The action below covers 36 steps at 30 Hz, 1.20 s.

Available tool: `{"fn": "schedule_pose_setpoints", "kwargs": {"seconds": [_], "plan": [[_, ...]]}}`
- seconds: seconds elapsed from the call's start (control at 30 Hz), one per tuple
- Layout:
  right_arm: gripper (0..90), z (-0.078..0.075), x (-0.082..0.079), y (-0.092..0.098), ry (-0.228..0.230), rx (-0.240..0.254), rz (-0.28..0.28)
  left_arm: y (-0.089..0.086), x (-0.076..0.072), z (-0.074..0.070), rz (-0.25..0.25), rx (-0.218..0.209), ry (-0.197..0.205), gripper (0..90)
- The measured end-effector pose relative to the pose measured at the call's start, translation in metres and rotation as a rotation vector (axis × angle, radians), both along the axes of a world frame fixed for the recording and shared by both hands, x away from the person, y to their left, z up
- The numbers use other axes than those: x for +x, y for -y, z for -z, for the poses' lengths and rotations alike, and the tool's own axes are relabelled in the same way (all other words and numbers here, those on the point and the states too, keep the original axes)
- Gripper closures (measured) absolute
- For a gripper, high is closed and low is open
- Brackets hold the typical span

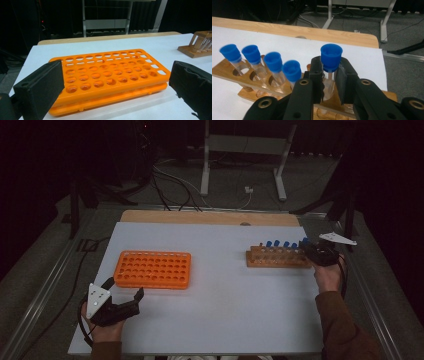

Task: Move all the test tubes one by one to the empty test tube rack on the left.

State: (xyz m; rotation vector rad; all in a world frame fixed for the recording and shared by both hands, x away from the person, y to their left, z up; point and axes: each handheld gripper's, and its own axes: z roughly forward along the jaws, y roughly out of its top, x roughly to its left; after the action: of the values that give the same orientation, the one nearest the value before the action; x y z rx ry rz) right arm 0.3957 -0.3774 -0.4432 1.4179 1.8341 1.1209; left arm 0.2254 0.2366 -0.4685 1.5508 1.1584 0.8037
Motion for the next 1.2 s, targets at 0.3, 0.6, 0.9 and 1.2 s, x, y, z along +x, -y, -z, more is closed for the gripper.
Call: {"fn": "schedule_pose_setpoints", "kwargs": {"seconds": [0.3, 0.6, 0.9, 1.2], "plan": [[76.6, -0.019, -0.003, -0.001, 0.03, -0.002, -0.008, 0.0, 0.0, 0.0, 0.002, 0.001, -0.002, 0.9], [76.7, -0.044, -0.009, -0.003, 0.054, -0.019, -0.029, 0.0, 0.0, 0.0, 0.006, 0.003, -0.006, 0.9], [76.7, -0.053, -0.018, -0.005, 0.067, -0.007, -0.057, 0.001, 0.001, 0.001, 0.008, 0.003, -0.01, 0.9], [76.7, -0.049, -0.037, -0.012, 0.069, 0.027, -0.104, 0.005, 0.0, 0.001, 0.012, -0.018, -0.02, 0.9]]}}
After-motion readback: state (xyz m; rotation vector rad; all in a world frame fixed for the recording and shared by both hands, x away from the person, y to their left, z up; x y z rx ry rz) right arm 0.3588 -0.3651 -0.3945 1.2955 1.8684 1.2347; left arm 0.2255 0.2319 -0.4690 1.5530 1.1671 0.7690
